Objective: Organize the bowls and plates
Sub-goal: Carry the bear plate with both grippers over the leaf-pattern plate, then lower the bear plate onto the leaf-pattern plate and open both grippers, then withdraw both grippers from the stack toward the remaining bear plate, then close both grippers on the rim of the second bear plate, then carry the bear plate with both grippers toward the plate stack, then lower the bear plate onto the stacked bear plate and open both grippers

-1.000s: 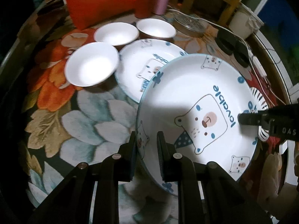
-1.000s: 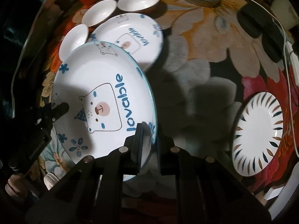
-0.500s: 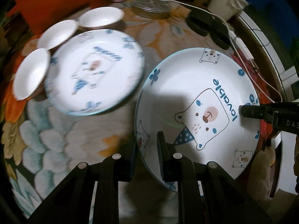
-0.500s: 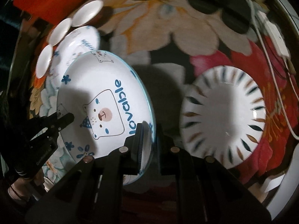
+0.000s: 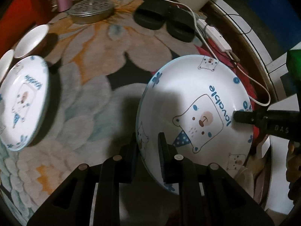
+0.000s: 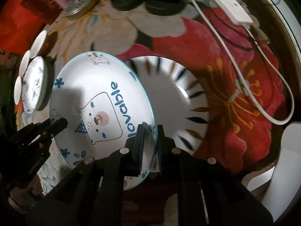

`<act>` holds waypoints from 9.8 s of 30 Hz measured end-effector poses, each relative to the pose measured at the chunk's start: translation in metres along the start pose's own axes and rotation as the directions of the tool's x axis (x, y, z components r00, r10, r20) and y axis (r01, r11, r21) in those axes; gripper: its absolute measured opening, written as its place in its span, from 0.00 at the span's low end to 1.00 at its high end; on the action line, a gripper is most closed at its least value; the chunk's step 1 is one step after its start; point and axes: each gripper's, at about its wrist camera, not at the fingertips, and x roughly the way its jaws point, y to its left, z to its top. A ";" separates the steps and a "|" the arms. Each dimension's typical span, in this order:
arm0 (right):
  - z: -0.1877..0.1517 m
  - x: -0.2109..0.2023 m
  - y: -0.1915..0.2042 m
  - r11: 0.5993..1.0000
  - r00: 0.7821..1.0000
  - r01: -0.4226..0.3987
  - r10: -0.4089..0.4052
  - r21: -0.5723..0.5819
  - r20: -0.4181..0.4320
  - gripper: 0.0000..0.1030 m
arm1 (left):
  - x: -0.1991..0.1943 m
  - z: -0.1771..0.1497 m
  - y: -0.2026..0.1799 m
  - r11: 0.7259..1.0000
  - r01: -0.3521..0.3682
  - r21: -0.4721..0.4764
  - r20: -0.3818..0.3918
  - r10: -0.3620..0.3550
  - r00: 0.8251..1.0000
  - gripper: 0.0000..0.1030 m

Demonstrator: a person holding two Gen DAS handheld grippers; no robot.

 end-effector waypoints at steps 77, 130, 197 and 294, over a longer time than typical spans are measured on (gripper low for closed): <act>0.009 0.020 -0.005 1.000 0.998 -0.029 0.029 0.009 0.048 0.99 | -0.013 0.008 0.013 0.999 0.014 -0.051 0.033 -0.013 0.999 0.99; 0.075 0.047 0.180 0.963 0.988 -0.111 0.133 -0.245 0.075 0.99 | -0.069 -0.031 0.244 0.837 -0.158 -0.523 0.097 0.242 0.965 0.99; 0.049 0.076 0.229 0.924 0.995 -0.103 0.101 -0.368 -0.024 0.09 | -0.053 -0.046 0.245 0.892 -0.180 -0.415 0.056 0.223 0.973 0.13; 0.012 -0.011 -0.044 0.988 0.988 0.152 -0.151 0.000 0.035 0.27 | 0.001 0.028 -0.027 0.999 0.032 0.029 0.080 -0.035 0.996 0.94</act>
